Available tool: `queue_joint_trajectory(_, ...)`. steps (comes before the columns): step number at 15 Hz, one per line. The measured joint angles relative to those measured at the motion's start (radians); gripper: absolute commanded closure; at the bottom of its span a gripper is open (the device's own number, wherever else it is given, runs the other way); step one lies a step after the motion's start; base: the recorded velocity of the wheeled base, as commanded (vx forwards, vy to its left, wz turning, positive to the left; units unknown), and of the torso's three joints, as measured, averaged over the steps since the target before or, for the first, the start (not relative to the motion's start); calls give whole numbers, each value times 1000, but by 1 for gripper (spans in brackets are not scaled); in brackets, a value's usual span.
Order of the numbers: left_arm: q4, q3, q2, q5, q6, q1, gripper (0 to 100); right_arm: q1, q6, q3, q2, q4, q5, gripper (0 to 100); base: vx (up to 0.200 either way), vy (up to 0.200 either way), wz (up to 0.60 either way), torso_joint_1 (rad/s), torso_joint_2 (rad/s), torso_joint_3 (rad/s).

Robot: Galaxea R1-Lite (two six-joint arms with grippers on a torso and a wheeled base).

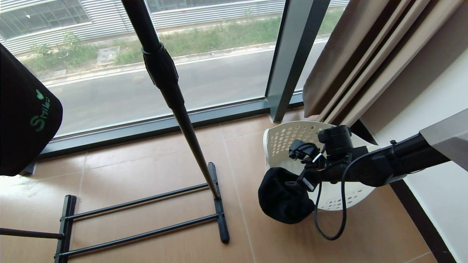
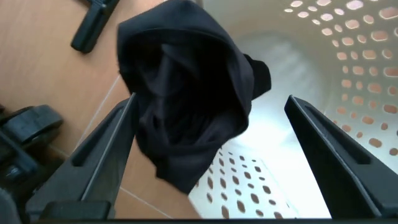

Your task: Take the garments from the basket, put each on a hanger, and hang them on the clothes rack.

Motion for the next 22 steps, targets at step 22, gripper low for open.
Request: queue_joint_trajectory(22,0,0,0,0,0,0,0,-87,134,-240,261,-1,3,0,0,0,0,0,0,0)
